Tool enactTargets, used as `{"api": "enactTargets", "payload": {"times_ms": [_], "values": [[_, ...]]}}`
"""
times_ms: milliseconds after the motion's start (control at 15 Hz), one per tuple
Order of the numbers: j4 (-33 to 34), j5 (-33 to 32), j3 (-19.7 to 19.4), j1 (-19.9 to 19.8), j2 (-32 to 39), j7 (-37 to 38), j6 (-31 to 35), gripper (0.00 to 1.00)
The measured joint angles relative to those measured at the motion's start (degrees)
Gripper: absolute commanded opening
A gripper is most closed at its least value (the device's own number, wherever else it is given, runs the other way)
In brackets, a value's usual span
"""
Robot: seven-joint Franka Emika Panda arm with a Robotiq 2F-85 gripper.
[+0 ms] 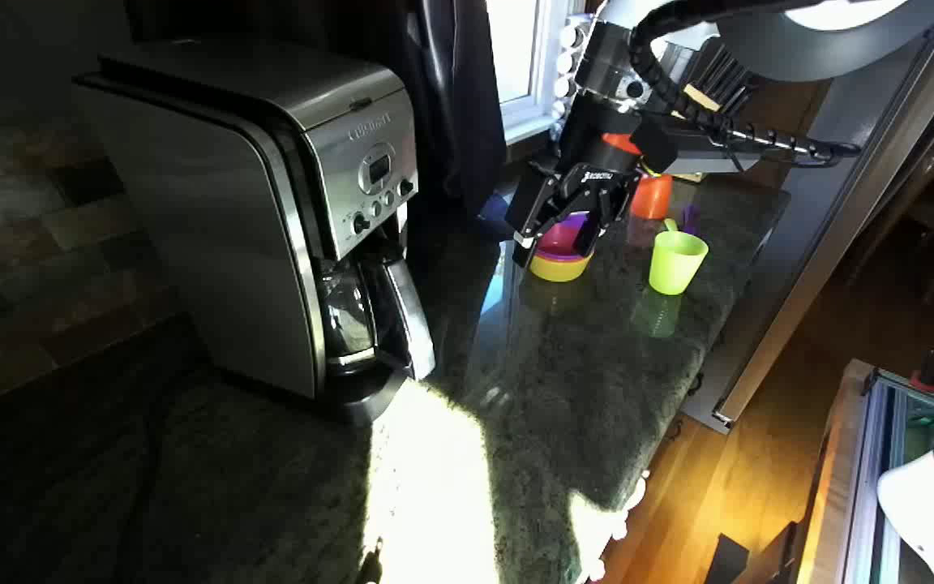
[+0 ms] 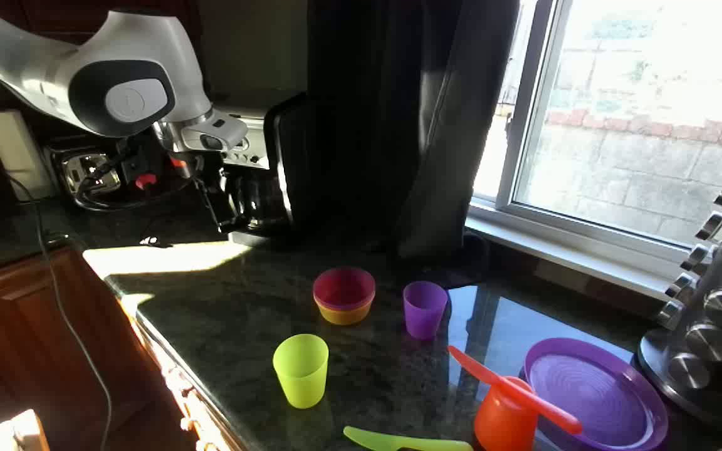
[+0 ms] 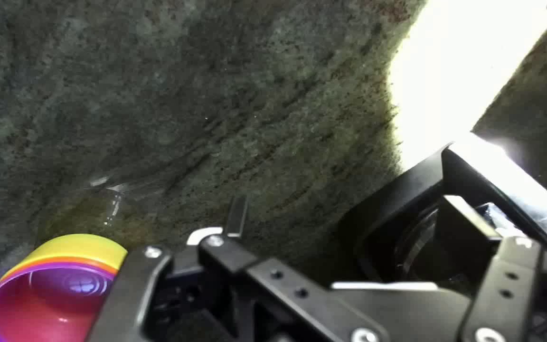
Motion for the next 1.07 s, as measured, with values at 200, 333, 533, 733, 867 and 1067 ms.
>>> {"api": "enactTargets", "payload": {"times_ms": [200,333,533,733,867,1067], "values": [[0.00,0.00,0.00,-0.01,0.02,0.00,0.00,1.00],[0.01,-0.05,-0.04,0.00,0.02,0.00,0.00,1.00],[0.49,0.26,-1.80,-0.81,0.07,2.84,0.00,1.00],[0.83,1.29,-5.74,-3.16,-0.24,4.92,-0.07,1.00],[0.83,1.78,-8.14,-5.16,-0.76,6.33,-0.77,1.00],[0.86,1.77,-11.08,-8.78,-1.70,9.28,-3.24,1.00]]}}
